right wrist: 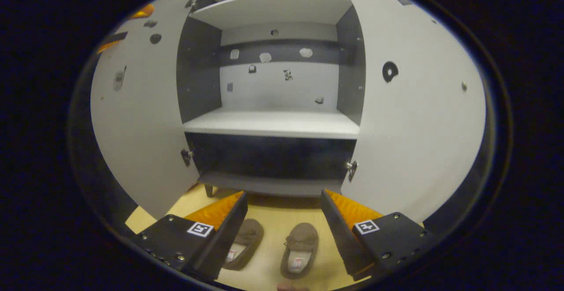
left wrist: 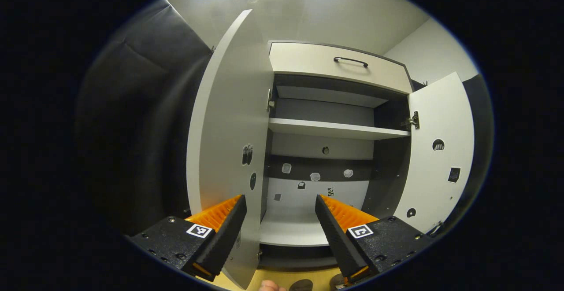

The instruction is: Grab one shoe with the right hand and put it into the shoe cabinet, grab the other shoe with the left hand and put it into the shoe cabinet; then close the right door with the right hand and the left door with the left hand.

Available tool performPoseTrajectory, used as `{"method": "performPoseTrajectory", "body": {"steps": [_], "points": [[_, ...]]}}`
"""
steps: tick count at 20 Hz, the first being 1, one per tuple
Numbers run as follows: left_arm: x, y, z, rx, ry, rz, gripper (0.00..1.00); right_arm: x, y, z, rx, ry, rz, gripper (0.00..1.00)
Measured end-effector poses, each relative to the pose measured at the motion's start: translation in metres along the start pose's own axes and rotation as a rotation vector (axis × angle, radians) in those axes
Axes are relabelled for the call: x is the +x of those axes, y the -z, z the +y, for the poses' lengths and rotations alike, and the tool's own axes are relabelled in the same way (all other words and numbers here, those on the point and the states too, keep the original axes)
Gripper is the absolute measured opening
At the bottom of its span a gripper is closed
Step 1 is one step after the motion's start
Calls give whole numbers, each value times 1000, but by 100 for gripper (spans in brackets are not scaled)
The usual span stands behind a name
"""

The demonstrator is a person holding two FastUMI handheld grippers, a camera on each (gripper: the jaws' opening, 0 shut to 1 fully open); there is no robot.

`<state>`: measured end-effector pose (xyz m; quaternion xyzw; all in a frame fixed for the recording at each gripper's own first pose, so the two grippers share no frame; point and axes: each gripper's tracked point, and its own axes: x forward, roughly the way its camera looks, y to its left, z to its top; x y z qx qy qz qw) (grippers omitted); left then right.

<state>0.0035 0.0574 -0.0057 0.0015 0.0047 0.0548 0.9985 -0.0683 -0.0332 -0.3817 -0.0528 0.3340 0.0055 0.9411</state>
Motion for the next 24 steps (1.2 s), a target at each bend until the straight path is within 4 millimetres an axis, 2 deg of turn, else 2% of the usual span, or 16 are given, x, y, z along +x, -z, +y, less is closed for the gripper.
{"method": "performPoseTrajectory", "body": {"steps": [2,3,7,8,9,11,12,15,17,19,20,22,23,24], "points": [[-1,1,2,5,-2,1,95,8,50,0,4,-10,108,100],[-1,2,2,8,-2,1,92,10,72,1,16,-18,161,100],[-1,5,1,4,2,11,95,20,147,7,63,-48,359,100],[-1,6,1,4,1,13,93,23,158,8,71,-49,389,100],[-1,6,2,4,1,11,95,27,171,8,76,-49,419,100],[0,5,1,-1,3,7,94,41,190,8,74,-51,464,99],[0,5,2,-5,3,5,93,50,199,8,66,-46,484,93],[0,3,2,-12,5,-6,94,81,206,3,19,-15,469,94],[0,3,2,-13,5,-11,94,93,215,2,-17,6,486,84],[0,2,2,-13,2,-13,94,103,229,-9,-113,51,505,68],[1,2,2,-12,2,-14,94,103,223,-18,-159,81,470,43],[0,2,2,-11,3,-15,94,102,227,-14,-174,96,481,10],[0,2,2,-12,3,-17,94,102,226,-15,-170,92,481,14],[0,2,2,-12,3,-17,94,103,219,-17,-159,98,461,10]]}}
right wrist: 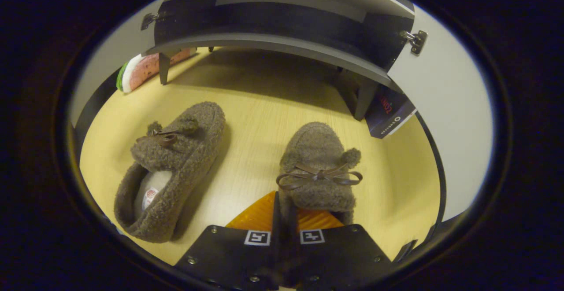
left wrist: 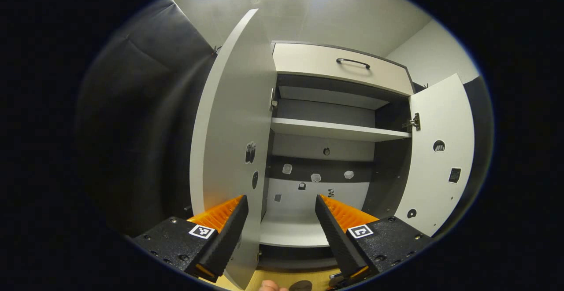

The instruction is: Grab one shoe with the right hand and put it into the shoe cabinet, grab the other shoe with the left hand and put it into the shoe cabinet; then close the right door with the right hand and the left door with the left hand.

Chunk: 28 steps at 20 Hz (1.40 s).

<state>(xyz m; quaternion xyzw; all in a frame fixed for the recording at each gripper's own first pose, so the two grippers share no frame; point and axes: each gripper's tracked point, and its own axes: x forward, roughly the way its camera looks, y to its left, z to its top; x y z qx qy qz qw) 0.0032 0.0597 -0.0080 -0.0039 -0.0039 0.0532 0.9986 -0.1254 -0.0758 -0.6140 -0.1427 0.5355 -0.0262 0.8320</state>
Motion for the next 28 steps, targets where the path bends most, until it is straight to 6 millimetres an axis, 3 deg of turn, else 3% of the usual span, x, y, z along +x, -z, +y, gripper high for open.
{"method": "performPoseTrajectory", "body": {"steps": [1,5,9,14,17,20,22,26,28], "points": [[0,0,0,2,0,-1,94,-5,-1,0,6,-1,-11,1],[0,0,0,6,3,-5,94,-28,-15,-5,53,-41,-58,0],[-1,-1,0,0,9,-9,94,-74,-61,-14,91,-65,-181,1],[-1,0,0,2,7,-9,94,-153,-178,-33,139,-91,-422,0],[-1,-1,0,0,8,-12,94,-189,-253,-42,128,-90,-562,1],[0,-1,1,-2,9,-15,94,-202,-325,-51,128,-94,-668,0],[0,-1,1,-6,9,-18,94,-193,-368,-63,108,-69,-706,0],[-1,-1,2,-2,12,-14,93,-170,-427,-77,101,-44,-706,0],[-1,-2,3,-4,11,-14,93,-153,-442,-81,106,-40,-686,0]]}}
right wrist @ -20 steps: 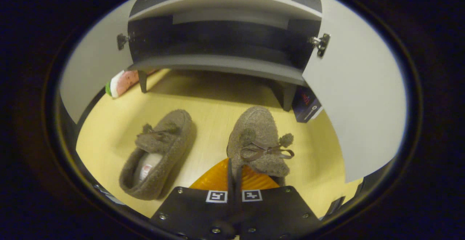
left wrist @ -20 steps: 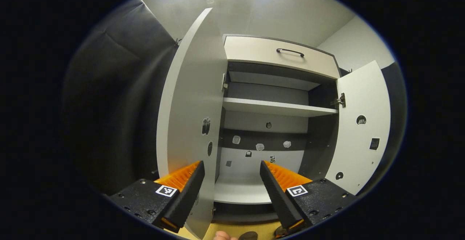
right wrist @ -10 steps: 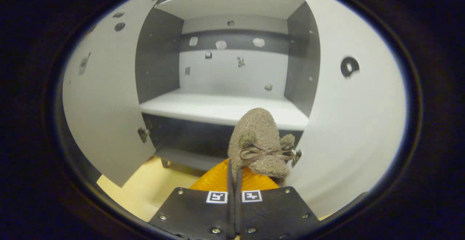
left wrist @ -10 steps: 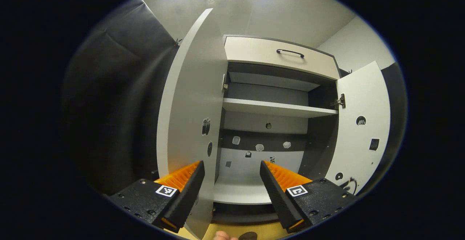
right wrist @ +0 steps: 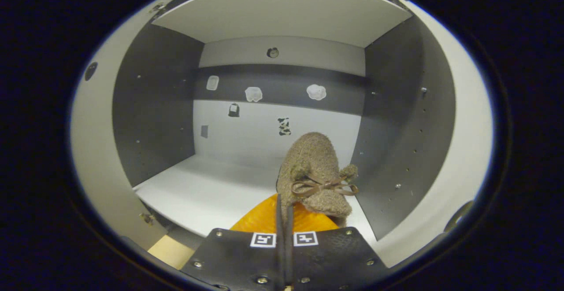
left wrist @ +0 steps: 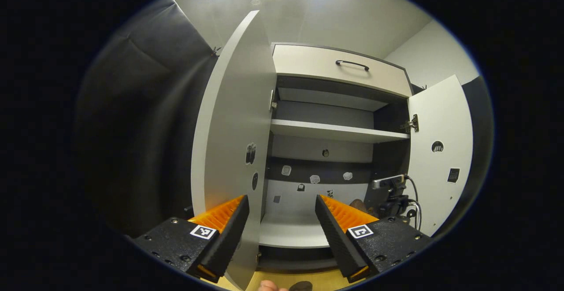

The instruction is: Grab one shoe with the right hand and put it into the shoe cabinet, grab the other shoe with the left hand and put it into the shoe cabinet; then close the right door with the right hand and the left door with the left hand.

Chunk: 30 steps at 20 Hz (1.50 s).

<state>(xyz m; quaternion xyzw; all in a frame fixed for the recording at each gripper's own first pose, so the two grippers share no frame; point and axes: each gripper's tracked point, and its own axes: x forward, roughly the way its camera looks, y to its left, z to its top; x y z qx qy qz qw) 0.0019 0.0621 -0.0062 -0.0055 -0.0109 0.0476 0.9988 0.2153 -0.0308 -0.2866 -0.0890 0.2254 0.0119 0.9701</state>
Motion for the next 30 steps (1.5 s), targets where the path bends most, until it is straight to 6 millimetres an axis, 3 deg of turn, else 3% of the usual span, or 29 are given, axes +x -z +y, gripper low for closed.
{"method": "performPoseTrajectory", "body": {"steps": [2,6,14,16,19,21,23,26,27,29,30], "points": [[1,0,0,-3,-3,0,92,32,-1,-5,1,10,27,0],[0,0,1,0,-10,1,91,63,6,-6,35,9,79,0],[2,1,2,7,-27,1,92,86,28,5,111,6,166,1],[2,1,2,10,-29,3,92,85,29,6,118,0,184,10],[2,2,2,12,-31,7,92,73,25,4,144,-2,197,13],[2,1,1,3,-34,5,92,57,21,-4,139,10,202,31],[1,3,-1,-3,-28,9,91,35,12,-7,137,5,182,35],[3,16,-13,-15,3,48,95,-13,-22,-10,127,-7,90,36],[3,22,-18,-19,15,62,91,-30,-38,-8,140,-19,51,35],[6,32,-26,-14,36,82,95,-68,-68,-7,157,-32,-26,33],[7,37,-30,-6,44,95,91,-86,-83,-8,158,-34,-66,32]]}}
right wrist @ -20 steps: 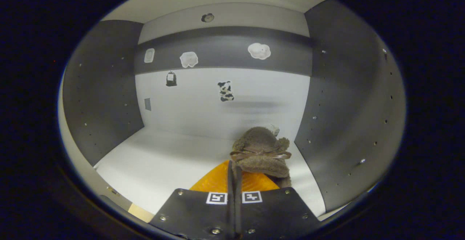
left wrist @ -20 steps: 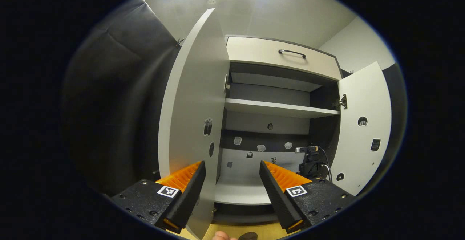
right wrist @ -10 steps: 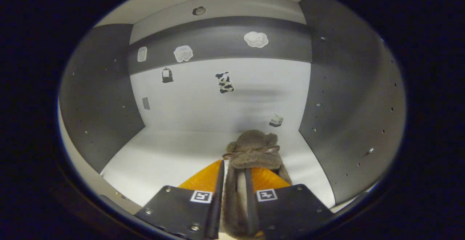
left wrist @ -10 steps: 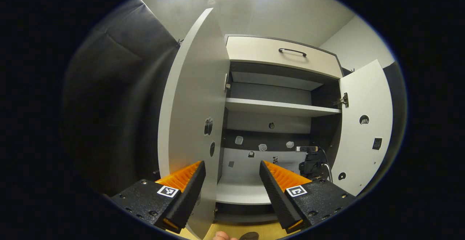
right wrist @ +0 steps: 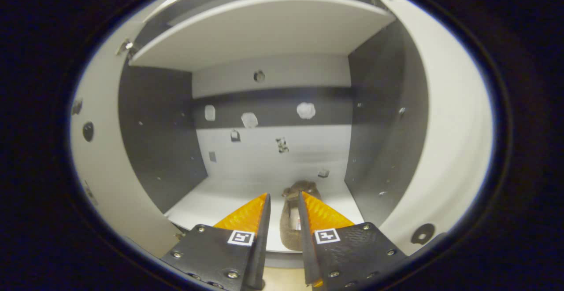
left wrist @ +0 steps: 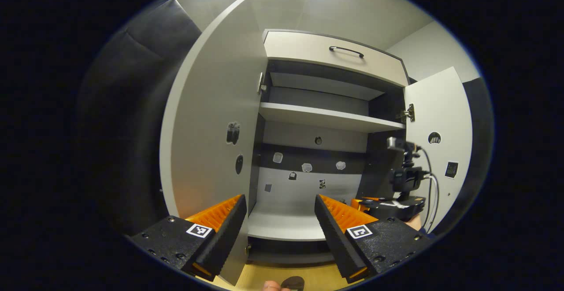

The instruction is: Grab one shoe with the right hand and put it into the shoe cabinet, grab the other shoe with the left hand and put it into the shoe cabinet; then close the right door with the right hand and the left door with the left hand.

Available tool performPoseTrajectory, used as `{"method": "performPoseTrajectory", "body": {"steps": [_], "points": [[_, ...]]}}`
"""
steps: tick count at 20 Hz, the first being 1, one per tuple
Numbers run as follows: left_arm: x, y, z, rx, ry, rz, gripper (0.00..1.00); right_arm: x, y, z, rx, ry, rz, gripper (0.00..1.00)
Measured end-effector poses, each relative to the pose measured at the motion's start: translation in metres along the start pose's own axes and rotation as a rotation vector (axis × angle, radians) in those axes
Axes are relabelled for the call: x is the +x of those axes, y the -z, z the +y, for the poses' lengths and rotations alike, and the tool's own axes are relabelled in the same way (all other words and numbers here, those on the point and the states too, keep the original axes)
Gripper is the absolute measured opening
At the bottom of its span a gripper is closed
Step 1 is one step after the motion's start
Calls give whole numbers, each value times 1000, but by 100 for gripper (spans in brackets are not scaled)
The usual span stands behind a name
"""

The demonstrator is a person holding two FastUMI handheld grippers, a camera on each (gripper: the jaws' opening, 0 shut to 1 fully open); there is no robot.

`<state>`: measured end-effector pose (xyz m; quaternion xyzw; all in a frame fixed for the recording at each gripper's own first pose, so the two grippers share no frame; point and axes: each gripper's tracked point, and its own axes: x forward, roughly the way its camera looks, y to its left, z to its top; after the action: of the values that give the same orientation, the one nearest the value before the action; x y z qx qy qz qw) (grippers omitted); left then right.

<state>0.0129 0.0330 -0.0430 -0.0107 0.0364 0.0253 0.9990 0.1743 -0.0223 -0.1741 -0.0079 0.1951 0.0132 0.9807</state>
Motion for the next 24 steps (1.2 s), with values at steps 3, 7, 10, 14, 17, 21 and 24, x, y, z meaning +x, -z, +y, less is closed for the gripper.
{"method": "performPoseTrajectory", "body": {"steps": [3,7,10,14,17,21,24], "points": [[7,24,-8,11,24,50,95,-53,-36,9,15,-14,-78,32],[17,73,-8,30,41,147,95,-114,-80,4,-4,16,-183,33],[17,121,-8,36,53,241,96,-149,-111,-4,4,34,-252,43],[13,199,-7,48,73,384,96,-194,-145,-20,14,71,-343,68],[6,269,-7,49,94,506,96,-219,-160,-29,15,98,-387,77],[-21,359,0,53,124,703,97,-249,-176,-33,17,126,-433,77],[-46,419,-6,7,171,854,94,-259,-182,-39,20,143,-451,74]]}}
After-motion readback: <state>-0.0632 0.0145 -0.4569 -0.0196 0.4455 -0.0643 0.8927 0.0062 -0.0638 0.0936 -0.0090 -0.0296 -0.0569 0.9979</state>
